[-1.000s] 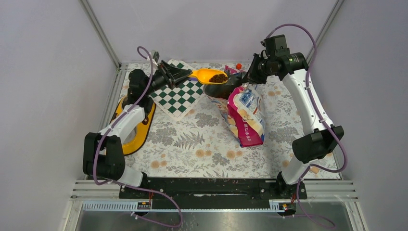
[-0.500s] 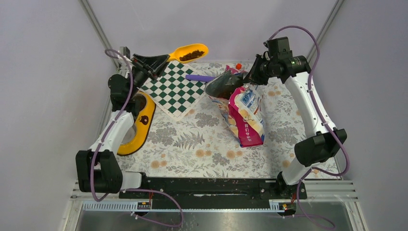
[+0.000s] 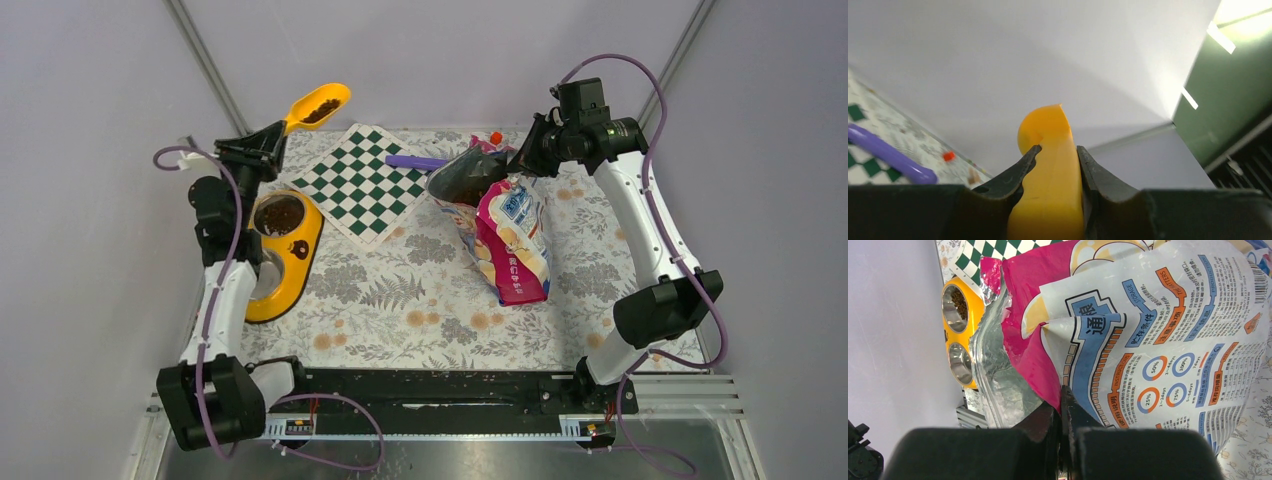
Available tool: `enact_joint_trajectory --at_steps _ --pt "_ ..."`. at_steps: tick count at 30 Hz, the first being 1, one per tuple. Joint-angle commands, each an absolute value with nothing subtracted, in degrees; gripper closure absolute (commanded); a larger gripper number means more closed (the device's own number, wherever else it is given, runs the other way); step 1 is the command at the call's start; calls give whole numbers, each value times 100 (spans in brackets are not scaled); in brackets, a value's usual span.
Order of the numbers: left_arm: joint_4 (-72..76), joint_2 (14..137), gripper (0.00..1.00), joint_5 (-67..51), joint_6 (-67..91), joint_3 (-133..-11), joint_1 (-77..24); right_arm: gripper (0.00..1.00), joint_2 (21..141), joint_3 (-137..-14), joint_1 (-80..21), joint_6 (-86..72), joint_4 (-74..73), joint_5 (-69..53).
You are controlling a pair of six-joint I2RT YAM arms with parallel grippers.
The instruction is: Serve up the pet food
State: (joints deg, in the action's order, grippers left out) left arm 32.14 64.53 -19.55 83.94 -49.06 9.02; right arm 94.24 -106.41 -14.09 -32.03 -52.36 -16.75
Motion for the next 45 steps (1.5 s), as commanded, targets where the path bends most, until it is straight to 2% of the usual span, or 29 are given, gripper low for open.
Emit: enact_joint_trajectory --at_steps 1,9,15,21,28,38,45 --pt "2592 5915 100 -1220 7914 -4618 1473 100 8987 -10829 -1376 -3332 -4338 -1958" --pt "1284 5287 100 -714 6866 -4198 2414 100 8939 -10865 -1367 -3248 -4346 -1812" --pt "296 5132 100 -178 5946 -4167 2509 100 8930 -10866 -1369 -3217 -4342 -1809" --pt "-153 5181 100 354 6044 -3939 2500 100 8917 -10815 -1367 -3184 -4342 -1655" --pt "-171 5583 100 642 5813 -3829 2492 100 8912 -10748 -1371 -3172 -4342 -1595" --pt "-1280 6399 100 1054 5424 -4644 2356 100 8907 -10607 -1371 -3170 -4337 -1464" --pt "-1486 6695 100 1356 5214 -5018 2106 100 8917 -10514 -1370 -3201 -4290 -1455"
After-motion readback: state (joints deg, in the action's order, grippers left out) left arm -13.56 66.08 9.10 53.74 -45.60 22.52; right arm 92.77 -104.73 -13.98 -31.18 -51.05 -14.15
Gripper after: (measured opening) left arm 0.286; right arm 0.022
